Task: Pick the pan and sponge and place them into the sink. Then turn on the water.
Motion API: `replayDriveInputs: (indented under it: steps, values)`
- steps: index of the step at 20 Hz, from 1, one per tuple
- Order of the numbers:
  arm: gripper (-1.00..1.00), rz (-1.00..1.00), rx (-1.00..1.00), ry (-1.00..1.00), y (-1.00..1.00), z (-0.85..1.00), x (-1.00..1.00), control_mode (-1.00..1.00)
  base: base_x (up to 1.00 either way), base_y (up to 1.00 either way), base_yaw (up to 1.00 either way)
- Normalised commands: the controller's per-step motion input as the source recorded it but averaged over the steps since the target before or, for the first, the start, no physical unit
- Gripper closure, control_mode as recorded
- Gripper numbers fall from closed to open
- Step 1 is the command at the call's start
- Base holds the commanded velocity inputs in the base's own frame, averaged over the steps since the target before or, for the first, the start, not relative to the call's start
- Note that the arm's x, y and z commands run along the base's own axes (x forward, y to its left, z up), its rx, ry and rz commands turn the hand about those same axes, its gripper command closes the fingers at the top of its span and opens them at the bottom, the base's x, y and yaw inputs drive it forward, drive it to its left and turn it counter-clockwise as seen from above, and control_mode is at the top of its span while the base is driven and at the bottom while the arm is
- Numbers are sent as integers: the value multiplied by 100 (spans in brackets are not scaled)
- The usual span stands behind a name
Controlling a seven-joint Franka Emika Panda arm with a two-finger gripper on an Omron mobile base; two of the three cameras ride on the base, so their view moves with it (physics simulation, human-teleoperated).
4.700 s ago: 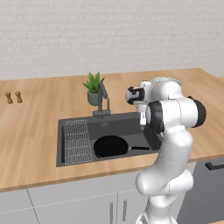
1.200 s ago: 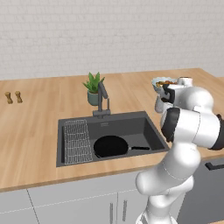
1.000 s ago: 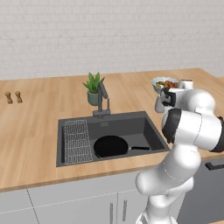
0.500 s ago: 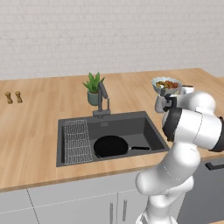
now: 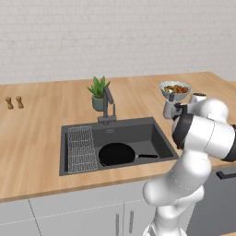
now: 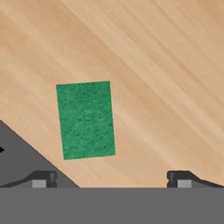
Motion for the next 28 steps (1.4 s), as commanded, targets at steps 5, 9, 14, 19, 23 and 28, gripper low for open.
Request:
replayDriveInputs:
  steps: [5, 9, 14, 19, 23, 28]
  values:
    - [-100, 1, 0, -1, 0, -19, 15, -100, 0, 0, 0]
    - [-100, 0, 0, -1, 0, -23, 26, -100, 0, 0, 0]
    - [-100, 0, 0, 0, -2, -22, 13, -100, 0, 0, 0]
    - [-100, 0, 0, -1, -1, -22, 7, -100, 0, 0, 0]
    - [-100, 0, 0, -3, -2, -23, 2, -100, 0, 0, 0]
    - [-100, 0, 0, -5, -8, -22, 0, -100, 0, 0, 0]
